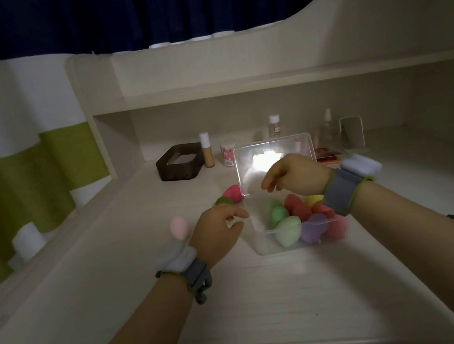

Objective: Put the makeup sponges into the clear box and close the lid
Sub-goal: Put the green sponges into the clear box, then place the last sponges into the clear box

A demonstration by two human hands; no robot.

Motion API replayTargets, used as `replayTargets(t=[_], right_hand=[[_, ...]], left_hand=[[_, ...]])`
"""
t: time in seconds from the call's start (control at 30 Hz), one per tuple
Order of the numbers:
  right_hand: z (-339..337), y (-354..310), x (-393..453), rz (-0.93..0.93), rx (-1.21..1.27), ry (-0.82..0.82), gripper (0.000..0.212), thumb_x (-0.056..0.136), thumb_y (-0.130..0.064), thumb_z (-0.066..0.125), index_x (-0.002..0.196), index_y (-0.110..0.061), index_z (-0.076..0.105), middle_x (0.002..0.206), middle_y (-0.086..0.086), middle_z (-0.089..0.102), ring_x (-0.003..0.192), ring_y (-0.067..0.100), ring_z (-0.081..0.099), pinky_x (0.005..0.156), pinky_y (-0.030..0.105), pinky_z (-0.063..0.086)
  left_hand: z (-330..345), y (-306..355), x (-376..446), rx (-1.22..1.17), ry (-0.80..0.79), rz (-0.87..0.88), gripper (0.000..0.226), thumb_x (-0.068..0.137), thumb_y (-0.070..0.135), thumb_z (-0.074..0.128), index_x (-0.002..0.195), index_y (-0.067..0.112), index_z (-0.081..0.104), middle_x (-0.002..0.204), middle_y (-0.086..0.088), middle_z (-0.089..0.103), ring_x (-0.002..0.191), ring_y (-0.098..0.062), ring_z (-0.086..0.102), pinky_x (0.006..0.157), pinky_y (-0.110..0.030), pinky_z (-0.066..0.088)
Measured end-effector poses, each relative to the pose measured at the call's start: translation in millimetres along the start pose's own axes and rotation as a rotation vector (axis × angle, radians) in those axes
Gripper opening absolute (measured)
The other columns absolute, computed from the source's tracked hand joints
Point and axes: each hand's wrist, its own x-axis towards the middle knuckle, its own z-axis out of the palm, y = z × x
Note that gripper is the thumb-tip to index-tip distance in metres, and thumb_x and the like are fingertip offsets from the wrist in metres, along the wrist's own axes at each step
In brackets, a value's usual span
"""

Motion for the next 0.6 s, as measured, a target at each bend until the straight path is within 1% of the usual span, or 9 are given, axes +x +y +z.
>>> replayTargets(t=[0.03, 0.1, 0.17, 0.2, 0.27, 0.3, 0.4, 0.53, 0.6], right_hand=[[3.4, -2.3, 0.8, -0.005, 0.005, 0.012, 0.037, 0.083, 0.013, 0.042, 0.099, 0.001, 0.073, 0.087, 0.014, 0.068, 0.072, 0.010, 0.058, 0.071, 0.011, 0.047], [12.7, -9.2, 3.1, -0.014, 0.011, 0.034, 0.034, 0.083, 0.010, 0.045, 0.099, 0.000, 0.074, 0.098, 0.016, 0.072, 0.086, 0.017, 0.063, 0.084, 0.020, 0.047], [23.4, -17.1, 5.8, -0.019, 0.014, 0.040, 0.033, 0.084, 0.008, 0.046, 0.100, -0.001, 0.074, 0.108, 0.015, 0.072, 0.100, 0.021, 0.063, 0.093, 0.022, 0.045], [29.1, -21.2, 7.4, -0.023, 0.013, 0.030, 0.032, 0.084, 0.007, 0.047, 0.101, -0.001, 0.073, 0.110, 0.014, 0.071, 0.100, 0.020, 0.062, 0.094, 0.022, 0.044], [41.0, -29.7, 11.8, -0.049, -0.006, 0.005, 0.031, 0.086, 0.004, 0.049, 0.104, -0.002, 0.073, 0.114, 0.012, 0.071, 0.101, 0.016, 0.061, 0.098, 0.021, 0.043], [47.0, -33.5, 15.1, -0.064, -0.023, -0.006, 0.029, 0.087, 0.002, 0.050, 0.105, -0.003, 0.073, 0.116, 0.011, 0.070, 0.106, 0.019, 0.062, 0.102, 0.024, 0.043], [61.8, -45.7, 24.3, -0.063, -0.088, -0.072, 0.031, 0.088, -0.002, 0.050, 0.112, -0.007, 0.070, 0.125, 0.010, 0.066, 0.117, 0.025, 0.059, 0.108, 0.031, 0.041], [80.1, -62.1, 32.9, -0.077, -0.181, -0.181, 0.039, 0.090, -0.002, 0.047, 0.125, -0.009, 0.060, 0.135, 0.010, 0.058, 0.125, 0.026, 0.053, 0.109, 0.030, 0.038], [89.1, -67.7, 36.5, -0.074, -0.233, -0.221, 0.044, 0.091, -0.001, 0.045, 0.133, -0.010, 0.053, 0.140, 0.011, 0.052, 0.129, 0.026, 0.048, 0.108, 0.027, 0.035]], left_hand=[[-1.1, -1.2, -0.1, 0.009, 0.044, -0.020, 0.024, 0.085, 0.003, 0.058, 0.107, 0.006, 0.068, 0.115, -0.010, 0.066, 0.094, -0.014, 0.054, 0.075, -0.004, 0.030], [-5.2, -7.1, -0.1, 0.023, 0.132, -0.086, 0.025, 0.084, 0.003, 0.058, 0.108, 0.005, 0.066, 0.116, -0.011, 0.065, 0.102, -0.022, 0.058, 0.076, -0.006, 0.030], [-9.5, -14.8, 1.3, 0.036, 0.188, -0.161, 0.027, 0.084, 0.003, 0.057, 0.109, 0.005, 0.064, 0.119, -0.012, 0.064, 0.107, -0.026, 0.057, 0.086, -0.018, 0.038], [-11.5, -18.8, 2.1, 0.046, 0.208, -0.197, 0.028, 0.083, 0.002, 0.057, 0.111, 0.005, 0.063, 0.121, -0.013, 0.062, 0.109, -0.027, 0.056, 0.091, -0.024, 0.041], [-15.3, -27.4, 3.6, 0.075, 0.245, -0.268, 0.032, 0.082, 0.001, 0.057, 0.114, 0.004, 0.060, 0.125, -0.016, 0.058, 0.114, -0.030, 0.053, 0.096, -0.032, 0.042], [-16.7, -32.1, 4.0, 0.094, 0.256, -0.301, 0.035, 0.082, 0.000, 0.057, 0.116, 0.004, 0.059, 0.127, -0.017, 0.056, 0.116, -0.032, 0.052, 0.097, -0.034, 0.041], [-20.4, -46.8, 6.0, 0.145, 0.243, -0.402, 0.045, 0.080, 0.000, 0.058, 0.124, 0.007, 0.052, 0.135, -0.019, 0.047, 0.123, -0.035, 0.045, 0.102, -0.036, 0.037], [-25.3, -59.8, 7.7, 0.149, 0.166, -0.490, 0.064, 0.082, 0.004, 0.059, 0.140, 0.011, 0.034, 0.146, -0.018, 0.036, 0.134, -0.033, 0.035, 0.110, -0.037, 0.030], [-25.5, -62.6, 8.0, 0.141, 0.118, -0.525, 0.068, 0.084, 0.007, 0.059, 0.144, 0.009, 0.025, 0.148, -0.019, 0.032, 0.136, -0.033, 0.033, 0.113, -0.038, 0.027]])
